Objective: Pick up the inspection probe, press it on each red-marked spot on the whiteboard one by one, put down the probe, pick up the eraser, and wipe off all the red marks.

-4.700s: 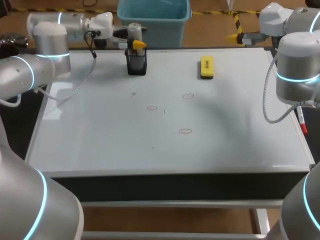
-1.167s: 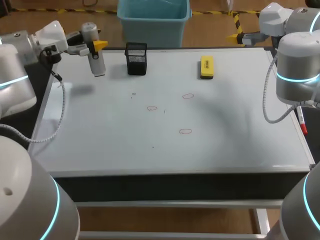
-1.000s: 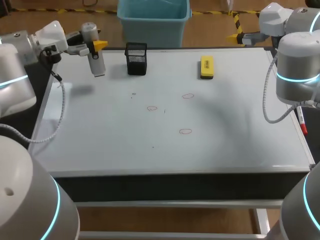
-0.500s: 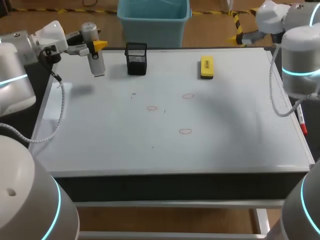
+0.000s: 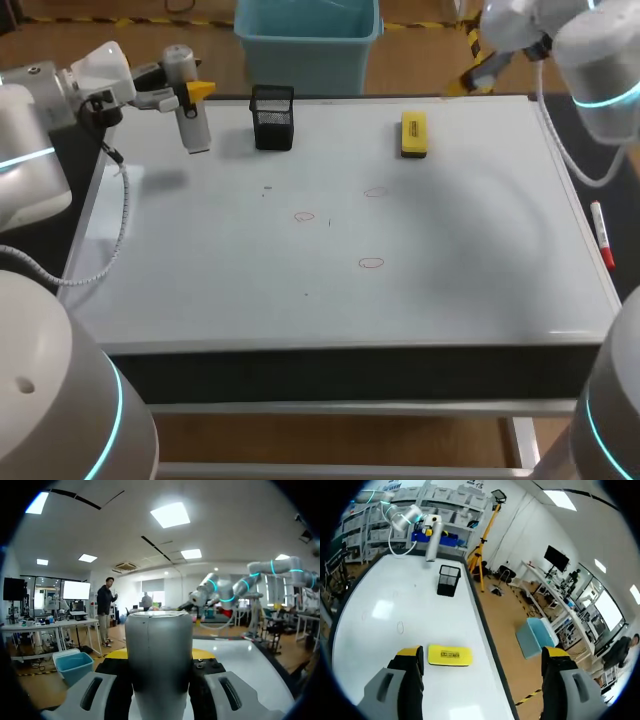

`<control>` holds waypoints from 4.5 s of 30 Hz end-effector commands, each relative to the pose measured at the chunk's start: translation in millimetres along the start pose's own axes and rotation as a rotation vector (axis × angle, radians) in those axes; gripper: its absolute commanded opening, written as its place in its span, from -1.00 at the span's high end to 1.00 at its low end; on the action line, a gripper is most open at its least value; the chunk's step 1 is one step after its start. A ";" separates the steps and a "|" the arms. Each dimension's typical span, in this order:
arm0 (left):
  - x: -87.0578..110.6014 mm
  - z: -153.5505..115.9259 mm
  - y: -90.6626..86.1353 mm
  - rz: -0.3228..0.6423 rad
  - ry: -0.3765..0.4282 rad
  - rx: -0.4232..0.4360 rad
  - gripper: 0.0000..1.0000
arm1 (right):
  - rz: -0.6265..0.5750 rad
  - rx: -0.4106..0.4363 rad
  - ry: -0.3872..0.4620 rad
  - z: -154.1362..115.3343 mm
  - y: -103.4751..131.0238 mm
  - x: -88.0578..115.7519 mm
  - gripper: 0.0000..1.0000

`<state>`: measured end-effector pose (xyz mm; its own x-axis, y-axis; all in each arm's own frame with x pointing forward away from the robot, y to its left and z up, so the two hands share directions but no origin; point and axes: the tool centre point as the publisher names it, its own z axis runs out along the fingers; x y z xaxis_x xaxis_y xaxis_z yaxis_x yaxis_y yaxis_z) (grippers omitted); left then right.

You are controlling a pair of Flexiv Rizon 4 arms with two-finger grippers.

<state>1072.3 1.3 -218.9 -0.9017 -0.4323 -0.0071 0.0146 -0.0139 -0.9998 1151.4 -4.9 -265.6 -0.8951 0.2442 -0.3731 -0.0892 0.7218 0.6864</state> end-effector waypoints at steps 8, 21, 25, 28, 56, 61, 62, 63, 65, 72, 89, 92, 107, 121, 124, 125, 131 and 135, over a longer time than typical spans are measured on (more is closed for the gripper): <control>-0.1 0.5 -0.1 0.002 0.000 0.002 1.00 | -0.578 0.394 0.594 32.3 -22.6 15.3 -1.00; -0.1 0.5 -0.1 0.002 0.000 0.002 1.00 | -0.533 0.390 0.536 30.4 -24.9 20.9 -1.00; -0.1 0.5 -0.1 0.002 0.000 0.002 1.00 | -0.533 0.390 0.536 30.4 -24.9 20.9 -1.00; -0.1 0.5 -0.1 0.002 0.000 0.002 1.00 | -0.533 0.390 0.536 30.4 -24.9 20.9 -1.00; -0.1 0.5 -0.1 0.002 0.000 0.002 1.00 | -1.135 0.334 0.864 79.4 -52.1 62.8 -1.00; -0.1 0.5 -0.1 0.002 0.000 0.002 1.00 | -1.192 0.314 0.886 85.7 -56.6 72.4 -1.00; -0.1 0.5 -0.1 0.002 0.000 0.002 1.00 | -1.203 0.306 0.893 86.6 -57.6 74.0 -1.00; -0.1 0.5 -0.1 0.002 0.000 0.002 1.00 | -1.212 0.307 0.902 88.6 -60.1 75.8 -1.00; -0.1 0.5 -0.1 0.002 0.000 0.002 1.00 | -1.243 0.292 0.925 91.8 -64.6 79.5 -1.00; -0.1 0.5 -0.1 0.002 0.000 0.002 1.00 | -1.295 0.324 0.955 97.1 -70.4 82.9 -1.00; -0.1 0.5 -0.1 0.002 0.000 0.002 1.00 | -1.318 0.323 0.969 104.6 -79.6 87.5 -0.76; -0.1 0.5 -0.1 0.002 0.000 0.002 1.00 | -1.317 0.321 0.970 104.4 -80.9 88.0 -0.58; -0.1 0.5 -0.1 0.002 0.000 0.002 1.00 | -1.296 0.305 0.962 99.8 -83.7 90.2 1.00; -0.1 0.5 -0.1 0.002 0.000 0.002 1.00 | -1.198 0.392 0.890 44.9 -87.6 77.2 1.00; -0.1 0.5 -0.1 0.002 0.000 0.002 1.00 | -1.155 0.409 0.880 29.8 -97.0 76.5 1.00; -0.1 0.5 -0.1 0.002 0.000 0.002 1.00 | -1.142 0.415 0.878 25.3 -101.0 76.2 1.00; -0.1 0.5 -0.1 0.002 0.000 0.002 1.00 | -1.061 0.450 0.866 -2.6 -123.5 77.3 1.00; -0.1 0.5 -0.1 0.002 0.000 0.002 1.00 | -1.012 0.451 0.844 -17.0 -135.2 79.6 1.00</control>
<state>1072.3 1.4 -218.7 -0.9022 -0.4312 -0.0068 0.0133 -0.0121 -0.9998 1095.5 -79.3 -382.4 -0.5288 -0.8479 0.0365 -0.8475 0.5299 0.0315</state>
